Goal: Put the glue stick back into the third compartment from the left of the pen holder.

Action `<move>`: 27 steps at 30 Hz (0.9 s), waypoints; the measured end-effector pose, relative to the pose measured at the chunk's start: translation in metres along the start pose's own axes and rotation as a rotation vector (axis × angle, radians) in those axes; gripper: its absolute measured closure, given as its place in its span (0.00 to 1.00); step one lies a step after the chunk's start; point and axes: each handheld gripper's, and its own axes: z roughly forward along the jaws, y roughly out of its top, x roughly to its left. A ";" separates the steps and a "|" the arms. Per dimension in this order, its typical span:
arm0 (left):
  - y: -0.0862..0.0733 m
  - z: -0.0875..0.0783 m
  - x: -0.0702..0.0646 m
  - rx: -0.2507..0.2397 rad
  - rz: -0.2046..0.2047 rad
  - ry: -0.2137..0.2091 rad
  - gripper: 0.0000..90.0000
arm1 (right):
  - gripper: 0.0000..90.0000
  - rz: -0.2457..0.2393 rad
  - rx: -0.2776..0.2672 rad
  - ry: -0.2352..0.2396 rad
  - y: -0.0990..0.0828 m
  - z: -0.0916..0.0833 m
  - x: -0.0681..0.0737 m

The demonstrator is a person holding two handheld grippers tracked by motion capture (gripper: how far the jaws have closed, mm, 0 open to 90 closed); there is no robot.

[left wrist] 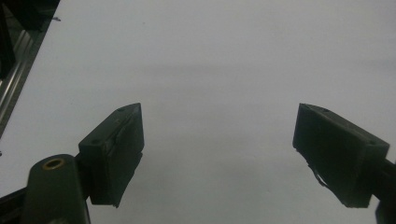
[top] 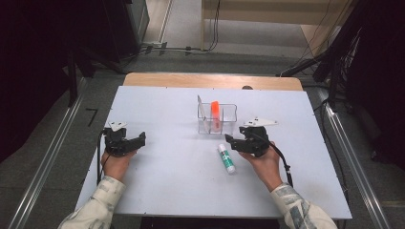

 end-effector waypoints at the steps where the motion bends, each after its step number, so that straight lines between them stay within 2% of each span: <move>1: 0.000 0.000 0.000 -0.002 -0.002 -0.001 0.19 | 0.35 0.000 0.007 0.001 -0.001 0.000 0.001; 7: 0.000 0.000 0.000 -0.005 0.000 -0.003 0.19 | 0.35 -0.010 0.042 0.005 -0.009 0.003 0.006; 27: 0.000 0.000 0.000 0.001 0.003 -0.004 0.19 | 0.36 -0.041 0.094 0.018 -0.018 0.016 0.019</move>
